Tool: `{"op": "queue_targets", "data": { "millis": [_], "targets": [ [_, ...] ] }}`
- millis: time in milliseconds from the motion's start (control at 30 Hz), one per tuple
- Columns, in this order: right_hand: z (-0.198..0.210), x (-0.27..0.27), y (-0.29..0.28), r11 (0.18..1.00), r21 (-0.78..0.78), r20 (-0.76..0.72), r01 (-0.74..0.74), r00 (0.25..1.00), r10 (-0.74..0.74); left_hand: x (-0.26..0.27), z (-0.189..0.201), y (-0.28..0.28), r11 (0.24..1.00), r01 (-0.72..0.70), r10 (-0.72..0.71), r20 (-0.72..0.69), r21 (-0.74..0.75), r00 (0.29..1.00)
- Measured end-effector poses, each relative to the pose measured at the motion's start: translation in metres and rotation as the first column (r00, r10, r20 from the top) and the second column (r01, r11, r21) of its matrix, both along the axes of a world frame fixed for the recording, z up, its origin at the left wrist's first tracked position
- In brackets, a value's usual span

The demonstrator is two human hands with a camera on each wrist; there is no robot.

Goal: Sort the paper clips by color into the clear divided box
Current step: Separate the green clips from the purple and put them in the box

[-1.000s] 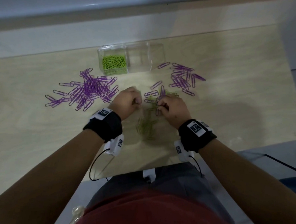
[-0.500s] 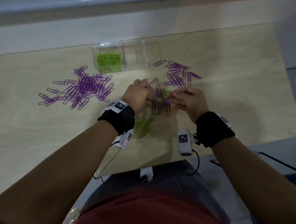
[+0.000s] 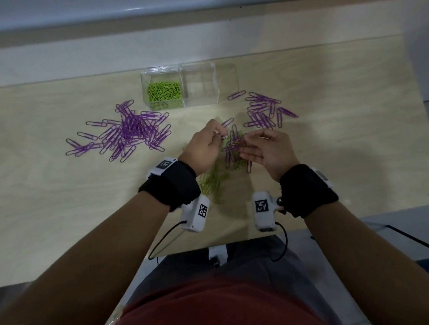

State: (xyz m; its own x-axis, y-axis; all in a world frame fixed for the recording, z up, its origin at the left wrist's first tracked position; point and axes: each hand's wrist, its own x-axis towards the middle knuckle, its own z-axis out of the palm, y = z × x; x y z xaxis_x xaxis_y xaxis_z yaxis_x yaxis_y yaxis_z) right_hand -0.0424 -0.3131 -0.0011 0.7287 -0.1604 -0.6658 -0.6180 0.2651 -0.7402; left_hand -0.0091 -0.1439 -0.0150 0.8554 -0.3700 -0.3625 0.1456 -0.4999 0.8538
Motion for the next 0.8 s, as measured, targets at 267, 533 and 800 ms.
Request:
{"op": "queue_targets", "data": {
  "millis": [267,533,800],
  "targets": [
    [0.0,-0.002,0.004,0.994,-0.1,0.017,-0.048,0.999,0.05,-0.001,-0.01,0.004,1.0,-0.007,0.005,0.167,0.011,0.986],
    [-0.004,-0.006,-0.033,0.939,-0.344,0.118,0.002,0.992,0.041,0.0,-0.018,0.037,0.991,0.055,-0.065,0.079,0.123,0.995],
    [-0.011,0.012,-0.096,0.805,-0.575,0.15,0.144,0.986,-0.069,0.029,-0.013,0.065,0.994,-0.067,0.053,0.154,0.086,0.987]
  ]
}}
